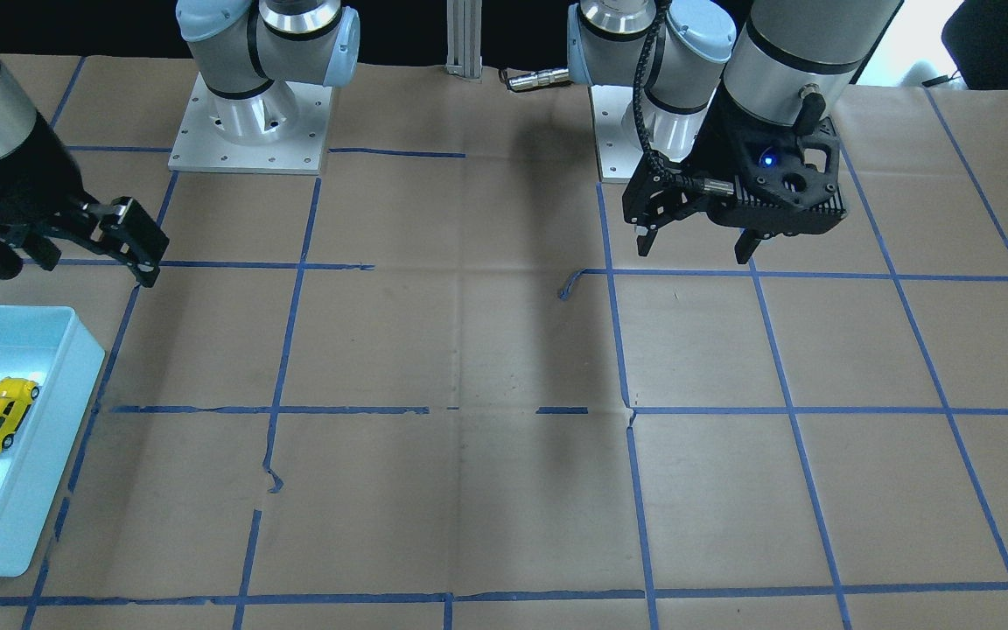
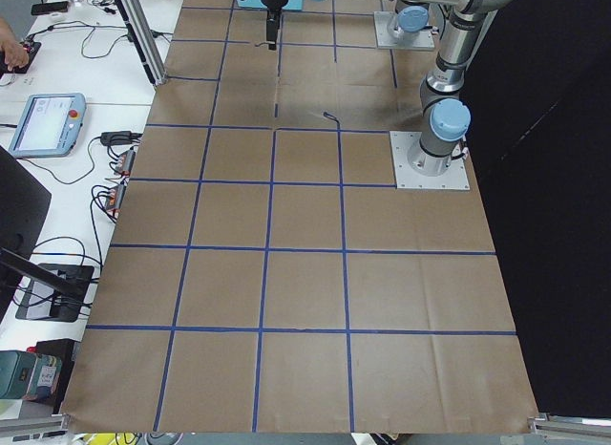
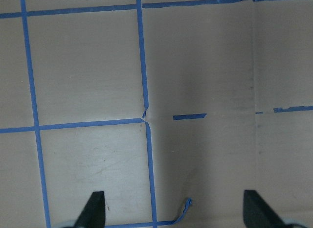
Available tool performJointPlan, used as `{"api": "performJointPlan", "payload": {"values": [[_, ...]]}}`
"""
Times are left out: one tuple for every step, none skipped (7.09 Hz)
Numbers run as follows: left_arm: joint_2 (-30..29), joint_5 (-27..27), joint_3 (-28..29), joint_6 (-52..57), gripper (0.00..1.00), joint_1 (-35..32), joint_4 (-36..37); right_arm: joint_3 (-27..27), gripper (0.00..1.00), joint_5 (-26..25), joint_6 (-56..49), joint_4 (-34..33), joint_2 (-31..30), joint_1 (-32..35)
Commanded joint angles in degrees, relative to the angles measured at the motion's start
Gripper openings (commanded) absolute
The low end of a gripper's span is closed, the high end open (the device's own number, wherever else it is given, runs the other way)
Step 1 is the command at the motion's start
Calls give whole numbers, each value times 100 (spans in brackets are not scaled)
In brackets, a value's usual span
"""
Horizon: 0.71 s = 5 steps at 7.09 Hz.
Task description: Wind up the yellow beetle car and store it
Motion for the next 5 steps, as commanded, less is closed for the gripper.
{"api": "performJointPlan", "payload": {"values": [[4, -9, 7, 2, 99, 0, 0, 293, 100, 17, 68, 35, -216, 84], [-4, -9, 7, -7, 99, 0, 0, 259, 100, 8, 77, 79, -181, 267], [4, -9, 7, -7, 99, 0, 0, 224, 100, 17, 86, 79, -172, 399], [-4, -9, 7, -7, 99, 0, 0, 241, 100, 139, 103, 97, -172, 401], [4, -9, -2, -7, 99, 0, -9, 267, 100, 296, 68, 175, -198, 401]]}}
